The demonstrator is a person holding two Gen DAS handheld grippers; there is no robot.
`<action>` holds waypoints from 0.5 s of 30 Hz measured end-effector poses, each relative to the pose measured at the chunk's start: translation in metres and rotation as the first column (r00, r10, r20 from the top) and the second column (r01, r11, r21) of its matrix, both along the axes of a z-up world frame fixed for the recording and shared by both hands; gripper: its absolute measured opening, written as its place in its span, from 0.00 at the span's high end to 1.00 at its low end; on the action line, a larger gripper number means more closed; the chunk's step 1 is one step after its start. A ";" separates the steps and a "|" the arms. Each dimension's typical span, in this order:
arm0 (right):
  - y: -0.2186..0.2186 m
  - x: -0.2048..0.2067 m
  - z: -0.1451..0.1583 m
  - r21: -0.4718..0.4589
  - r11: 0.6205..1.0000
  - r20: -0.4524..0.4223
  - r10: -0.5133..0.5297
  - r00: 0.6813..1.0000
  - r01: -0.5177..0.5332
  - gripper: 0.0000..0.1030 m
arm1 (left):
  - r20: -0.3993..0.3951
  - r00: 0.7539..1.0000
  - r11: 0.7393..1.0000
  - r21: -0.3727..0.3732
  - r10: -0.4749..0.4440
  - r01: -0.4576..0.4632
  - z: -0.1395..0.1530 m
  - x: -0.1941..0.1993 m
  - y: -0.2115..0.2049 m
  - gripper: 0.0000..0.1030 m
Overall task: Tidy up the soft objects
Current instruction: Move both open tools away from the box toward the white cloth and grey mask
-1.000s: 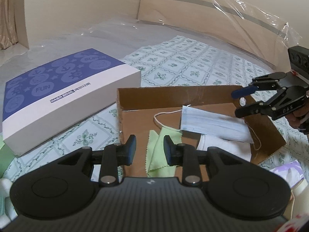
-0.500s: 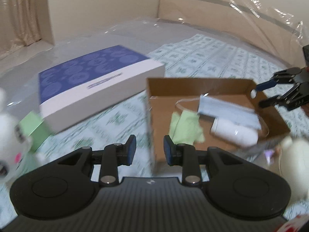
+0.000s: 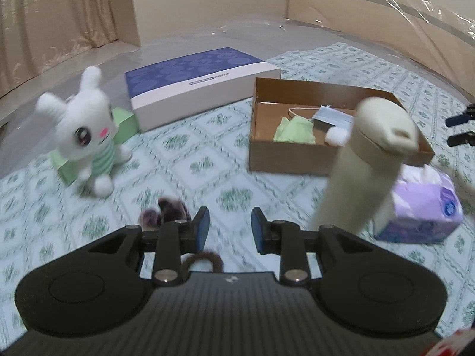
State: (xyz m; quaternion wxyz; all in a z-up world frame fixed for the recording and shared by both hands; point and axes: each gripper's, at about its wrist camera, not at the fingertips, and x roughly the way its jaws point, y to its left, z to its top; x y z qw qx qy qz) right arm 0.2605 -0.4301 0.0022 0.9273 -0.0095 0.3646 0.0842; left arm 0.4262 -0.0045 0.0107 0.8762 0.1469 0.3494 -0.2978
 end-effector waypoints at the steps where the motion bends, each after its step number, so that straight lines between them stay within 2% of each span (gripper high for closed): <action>1: 0.002 -0.010 0.001 0.008 1.000 0.003 0.001 1.000 -0.001 0.37 | 0.001 1.000 1.000 -0.005 0.015 -0.015 0.001 -0.011 0.003 0.74; 5: 0.017 -0.047 0.004 0.038 0.999 0.014 0.004 1.000 -0.004 0.37 | -0.003 0.998 0.998 0.004 0.071 -0.071 0.003 -0.050 0.003 0.74; 9: 0.041 -0.075 0.005 0.086 0.996 0.023 0.030 0.999 -0.032 0.37 | -0.016 0.994 0.993 -0.025 0.112 -0.112 0.006 -0.086 -0.002 0.74; 15: 0.086 -0.093 0.008 0.154 0.983 0.047 0.092 0.995 -0.099 0.37 | -0.039 0.987 0.986 -0.067 0.153 -0.155 0.008 -0.131 -0.013 0.74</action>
